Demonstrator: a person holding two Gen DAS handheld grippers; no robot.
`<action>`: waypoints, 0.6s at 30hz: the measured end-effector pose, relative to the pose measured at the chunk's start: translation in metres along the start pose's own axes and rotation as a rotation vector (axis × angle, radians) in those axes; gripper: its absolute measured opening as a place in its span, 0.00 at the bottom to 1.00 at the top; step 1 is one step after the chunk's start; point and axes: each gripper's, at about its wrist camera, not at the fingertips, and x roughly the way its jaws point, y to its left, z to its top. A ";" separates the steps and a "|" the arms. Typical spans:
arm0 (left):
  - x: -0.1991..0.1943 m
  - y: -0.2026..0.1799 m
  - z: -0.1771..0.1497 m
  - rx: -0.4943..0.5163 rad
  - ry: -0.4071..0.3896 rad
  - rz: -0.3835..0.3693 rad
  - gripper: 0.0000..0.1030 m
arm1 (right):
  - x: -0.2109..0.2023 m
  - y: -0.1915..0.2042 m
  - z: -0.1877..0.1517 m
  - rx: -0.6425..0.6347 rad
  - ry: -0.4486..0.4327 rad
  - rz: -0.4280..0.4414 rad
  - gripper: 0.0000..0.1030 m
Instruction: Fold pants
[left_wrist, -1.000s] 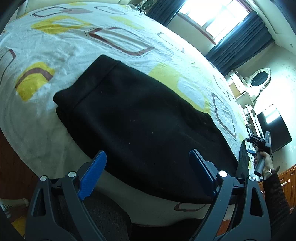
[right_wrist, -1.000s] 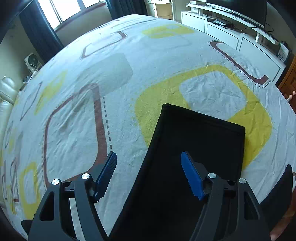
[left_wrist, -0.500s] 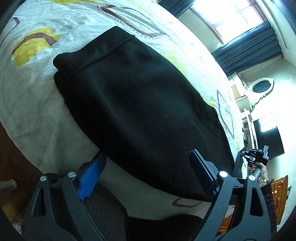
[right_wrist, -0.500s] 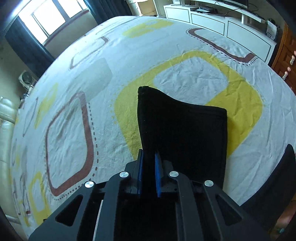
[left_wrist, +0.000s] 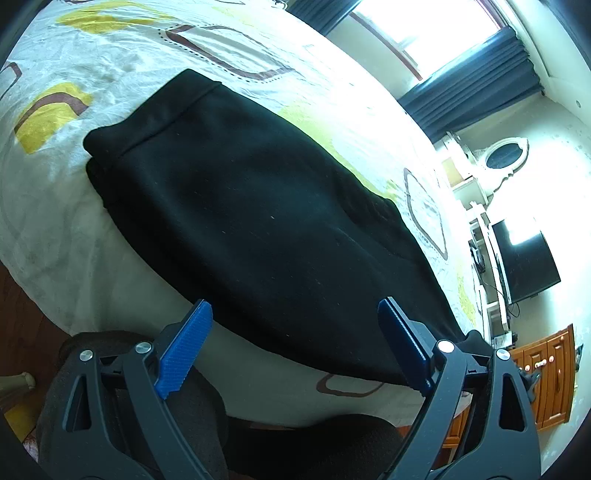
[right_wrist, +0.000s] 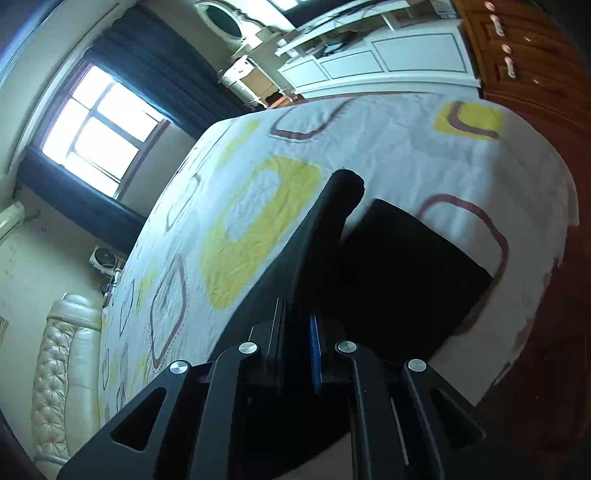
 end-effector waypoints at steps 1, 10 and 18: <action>0.001 -0.003 -0.001 0.005 0.003 -0.001 0.88 | 0.001 -0.017 -0.005 0.043 0.013 0.004 0.11; 0.003 -0.014 -0.008 0.026 0.027 0.002 0.88 | 0.018 -0.065 -0.017 0.215 0.015 0.148 0.16; 0.008 -0.019 -0.012 0.029 0.047 0.030 0.88 | 0.010 -0.058 -0.013 0.189 -0.072 0.181 0.06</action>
